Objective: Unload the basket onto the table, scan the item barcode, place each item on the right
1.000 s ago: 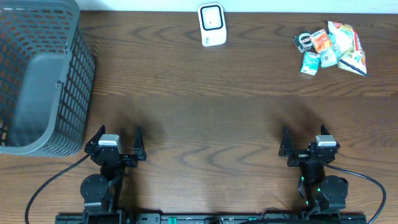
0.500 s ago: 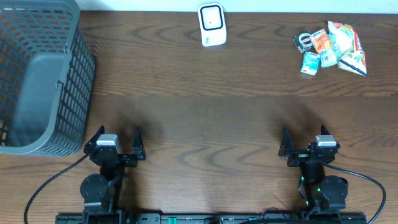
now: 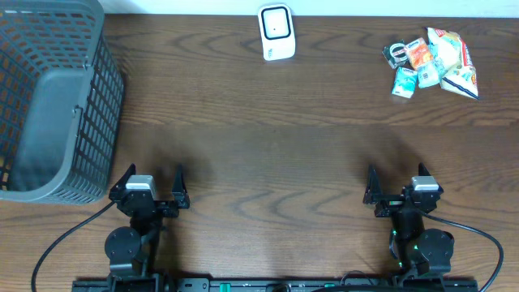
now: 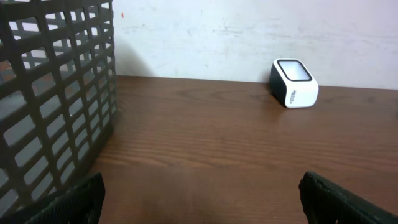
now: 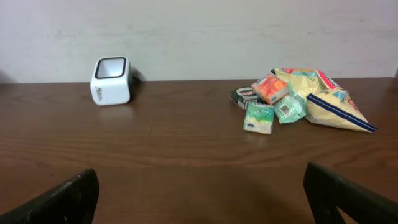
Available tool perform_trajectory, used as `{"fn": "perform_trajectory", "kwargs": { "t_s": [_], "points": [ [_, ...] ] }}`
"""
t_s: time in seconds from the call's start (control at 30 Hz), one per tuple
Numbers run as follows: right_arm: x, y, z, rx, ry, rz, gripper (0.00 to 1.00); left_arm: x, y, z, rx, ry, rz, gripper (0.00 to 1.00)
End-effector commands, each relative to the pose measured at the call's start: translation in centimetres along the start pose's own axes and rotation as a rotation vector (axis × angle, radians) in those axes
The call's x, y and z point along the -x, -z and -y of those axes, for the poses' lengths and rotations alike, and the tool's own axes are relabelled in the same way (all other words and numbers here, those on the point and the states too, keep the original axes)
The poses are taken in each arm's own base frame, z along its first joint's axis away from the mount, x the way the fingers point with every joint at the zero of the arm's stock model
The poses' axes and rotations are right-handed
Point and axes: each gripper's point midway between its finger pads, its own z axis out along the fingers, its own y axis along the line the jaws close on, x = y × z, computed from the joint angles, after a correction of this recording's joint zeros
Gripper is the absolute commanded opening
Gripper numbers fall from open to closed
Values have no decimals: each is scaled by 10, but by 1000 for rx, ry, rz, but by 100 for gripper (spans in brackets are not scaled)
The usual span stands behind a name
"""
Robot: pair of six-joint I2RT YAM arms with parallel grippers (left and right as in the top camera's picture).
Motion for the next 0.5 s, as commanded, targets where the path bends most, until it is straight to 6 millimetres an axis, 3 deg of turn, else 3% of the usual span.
{"fn": "perform_trajectory", "kwargs": {
  "t_s": [0.0,0.47],
  "points": [
    [-1,0,-3,13,12,-1,99,-16,-2,-1,1,-7,-39,98],
    [-1,0,-3,13,12,0,99,-16,-2,1,-11,-38,-39,98]
  ]
}}
